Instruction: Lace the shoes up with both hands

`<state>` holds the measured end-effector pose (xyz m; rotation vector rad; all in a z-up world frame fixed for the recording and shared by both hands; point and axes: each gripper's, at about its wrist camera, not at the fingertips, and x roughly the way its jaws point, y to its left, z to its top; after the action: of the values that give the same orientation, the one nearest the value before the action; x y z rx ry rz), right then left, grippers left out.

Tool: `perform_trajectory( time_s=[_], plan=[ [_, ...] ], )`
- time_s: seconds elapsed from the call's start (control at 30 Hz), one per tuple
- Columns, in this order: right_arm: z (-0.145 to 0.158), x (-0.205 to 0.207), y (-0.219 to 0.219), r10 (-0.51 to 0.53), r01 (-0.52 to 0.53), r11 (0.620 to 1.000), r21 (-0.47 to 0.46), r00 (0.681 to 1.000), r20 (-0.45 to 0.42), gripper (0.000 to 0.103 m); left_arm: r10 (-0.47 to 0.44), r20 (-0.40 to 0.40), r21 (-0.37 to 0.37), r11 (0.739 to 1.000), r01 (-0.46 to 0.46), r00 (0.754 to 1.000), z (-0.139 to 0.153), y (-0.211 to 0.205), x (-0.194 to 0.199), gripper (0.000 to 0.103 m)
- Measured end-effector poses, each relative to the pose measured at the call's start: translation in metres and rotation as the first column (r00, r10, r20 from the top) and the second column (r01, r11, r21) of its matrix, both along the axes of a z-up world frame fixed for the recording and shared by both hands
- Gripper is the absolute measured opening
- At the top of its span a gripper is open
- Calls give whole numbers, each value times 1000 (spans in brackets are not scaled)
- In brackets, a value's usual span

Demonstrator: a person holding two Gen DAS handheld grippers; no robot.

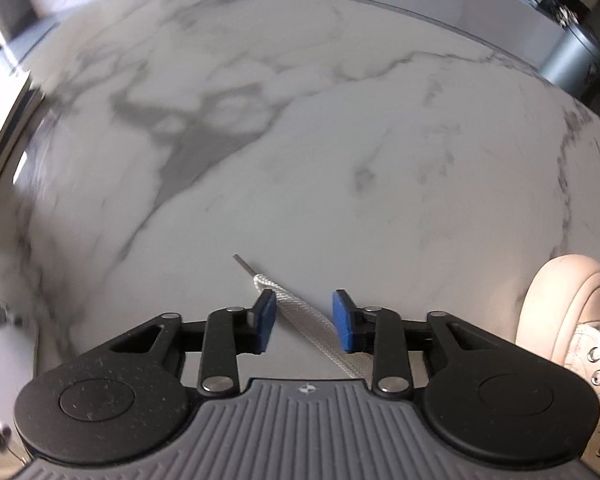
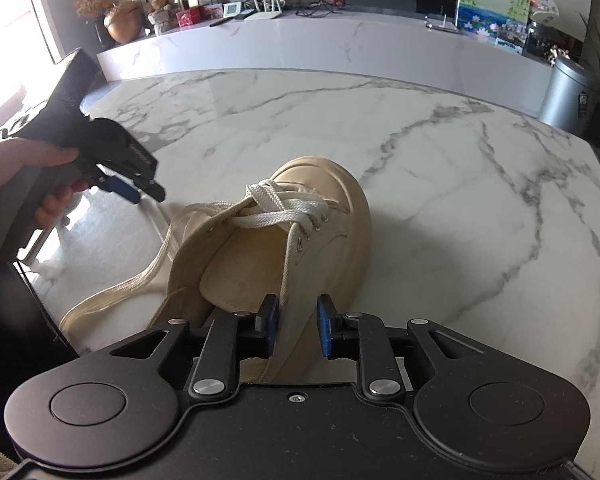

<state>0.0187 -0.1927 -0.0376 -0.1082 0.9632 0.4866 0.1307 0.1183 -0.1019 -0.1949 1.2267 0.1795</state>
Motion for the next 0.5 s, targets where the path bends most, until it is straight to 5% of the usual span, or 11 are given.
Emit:
perform_trajectory(
  time_s=[0.33,0.5],
  plan=[
    [-3,2,-3,4,-4,1000,23,1000,3,23,-166,63,-18,986,167,984,-2,-13,6,4],
    [0,0,-4,-1,1,1000,25,1000,13,23,-270,153,14,963,271,951,11,-21,-6,0]
  ],
)
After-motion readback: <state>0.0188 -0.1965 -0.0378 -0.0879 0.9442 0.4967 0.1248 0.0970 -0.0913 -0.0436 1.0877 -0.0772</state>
